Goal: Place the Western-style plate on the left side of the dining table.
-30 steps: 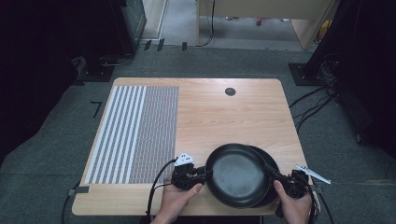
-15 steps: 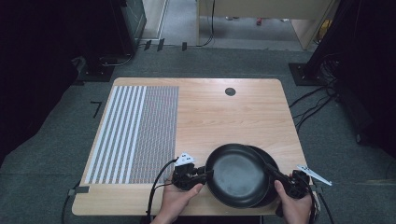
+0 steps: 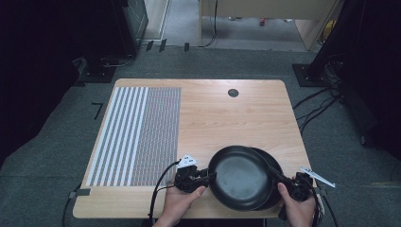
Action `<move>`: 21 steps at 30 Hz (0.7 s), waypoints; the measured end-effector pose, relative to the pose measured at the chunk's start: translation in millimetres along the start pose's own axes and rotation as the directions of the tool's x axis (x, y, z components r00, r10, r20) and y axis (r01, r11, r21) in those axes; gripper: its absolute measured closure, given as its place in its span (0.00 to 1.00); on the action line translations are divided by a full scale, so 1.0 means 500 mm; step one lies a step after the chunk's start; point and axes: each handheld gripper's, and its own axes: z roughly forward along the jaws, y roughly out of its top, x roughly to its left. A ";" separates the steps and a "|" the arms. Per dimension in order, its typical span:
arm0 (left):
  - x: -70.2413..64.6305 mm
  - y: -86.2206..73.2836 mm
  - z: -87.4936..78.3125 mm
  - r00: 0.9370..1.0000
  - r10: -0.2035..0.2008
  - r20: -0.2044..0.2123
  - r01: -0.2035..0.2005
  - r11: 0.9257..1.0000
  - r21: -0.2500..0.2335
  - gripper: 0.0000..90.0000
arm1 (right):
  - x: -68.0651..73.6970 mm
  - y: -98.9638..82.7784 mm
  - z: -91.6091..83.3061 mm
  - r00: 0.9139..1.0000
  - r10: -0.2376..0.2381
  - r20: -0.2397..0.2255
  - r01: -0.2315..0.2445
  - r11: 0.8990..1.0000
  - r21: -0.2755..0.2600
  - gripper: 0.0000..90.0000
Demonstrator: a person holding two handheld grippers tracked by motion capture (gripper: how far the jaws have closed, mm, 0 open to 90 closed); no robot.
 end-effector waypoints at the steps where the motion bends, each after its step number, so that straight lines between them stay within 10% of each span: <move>1: 0.000 0.000 0.000 1.000 0.000 0.001 0.000 1.000 0.000 0.72 | 0.000 0.000 0.001 1.000 -0.003 0.002 0.003 1.000 0.001 0.92; 21: 0.008 -0.003 0.001 0.998 -0.058 0.029 0.059 0.998 0.000 0.75 | -0.002 -0.003 0.001 0.997 0.076 -0.017 -0.076 0.997 -0.004 0.94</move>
